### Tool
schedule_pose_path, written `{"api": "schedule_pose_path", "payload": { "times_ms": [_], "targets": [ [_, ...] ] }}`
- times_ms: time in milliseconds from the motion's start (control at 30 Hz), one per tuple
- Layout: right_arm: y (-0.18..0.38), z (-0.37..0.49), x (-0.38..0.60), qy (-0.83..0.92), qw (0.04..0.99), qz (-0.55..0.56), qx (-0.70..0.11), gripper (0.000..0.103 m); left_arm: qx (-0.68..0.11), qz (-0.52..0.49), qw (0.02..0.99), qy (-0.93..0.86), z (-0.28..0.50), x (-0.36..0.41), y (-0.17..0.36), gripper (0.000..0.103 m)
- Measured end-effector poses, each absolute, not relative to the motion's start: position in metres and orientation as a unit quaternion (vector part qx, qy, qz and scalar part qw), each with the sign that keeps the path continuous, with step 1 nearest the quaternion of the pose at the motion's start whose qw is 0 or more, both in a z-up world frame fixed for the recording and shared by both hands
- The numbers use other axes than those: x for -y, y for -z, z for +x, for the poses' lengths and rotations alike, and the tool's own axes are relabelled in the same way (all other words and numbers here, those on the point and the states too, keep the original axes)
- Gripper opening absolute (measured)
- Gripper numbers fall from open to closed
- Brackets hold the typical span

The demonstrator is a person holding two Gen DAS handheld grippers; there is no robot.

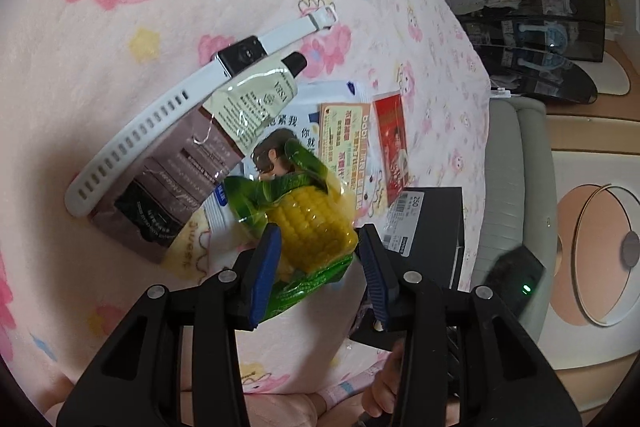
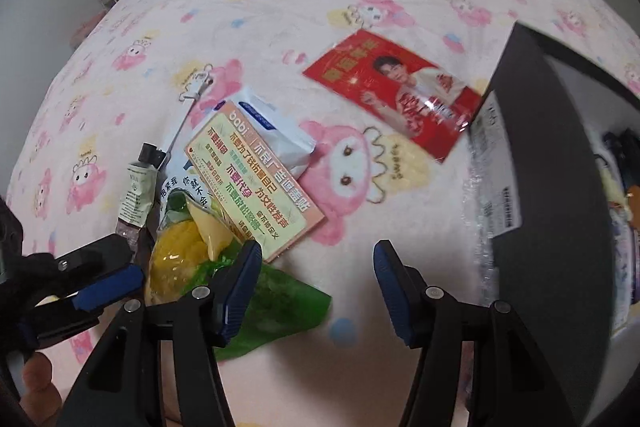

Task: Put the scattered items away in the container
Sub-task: 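Close the right gripper on the green bag while the left gripper holds it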

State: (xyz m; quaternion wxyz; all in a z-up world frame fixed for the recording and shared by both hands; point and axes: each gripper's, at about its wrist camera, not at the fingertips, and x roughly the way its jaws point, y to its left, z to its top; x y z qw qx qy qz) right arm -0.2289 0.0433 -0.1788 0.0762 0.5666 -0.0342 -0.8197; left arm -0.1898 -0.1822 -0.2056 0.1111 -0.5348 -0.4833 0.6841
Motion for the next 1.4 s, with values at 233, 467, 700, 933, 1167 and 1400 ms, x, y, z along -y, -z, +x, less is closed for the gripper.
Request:
{"api": "schedule_pose_path", "payload": {
  "times_ms": [233, 467, 700, 933, 1167, 1400],
  "targets": [
    [0.179, -0.224, -0.03, 0.805, 0.137, 0.575, 0.058, 0.052, 0.461, -0.567, 0.094, -0.676, -0.196, 0.17, 0.214, 0.041],
    [0.171, -0.203, 0.0, 0.806, 0.183, 0.563, 0.027, 0.052, 0.487, -0.547, 0.073, -0.677, -0.187, 0.185, 0.214, 0.043],
    [0.168, -0.188, 0.021, 0.804, 0.216, 0.554, 0.003, 0.053, 0.465, -0.583, 0.071, -0.662, -0.19, 0.173, 0.222, 0.046],
    [0.178, -0.195, 0.014, 0.799, 0.21, 0.563, -0.001, 0.067, 0.467, -0.582, 0.056, -0.663, -0.191, 0.172, 0.224, 0.046],
    [0.182, -0.186, 0.016, 0.802, 0.226, 0.552, -0.023, 0.057, 0.425, -0.591, 0.094, -0.679, -0.197, 0.159, 0.216, 0.05],
    [0.152, -0.181, 0.001, 0.84, 0.204, 0.499, -0.059, 0.05, 0.485, -0.556, 0.153, -0.658, -0.198, 0.162, 0.215, 0.05]
  ]
}}
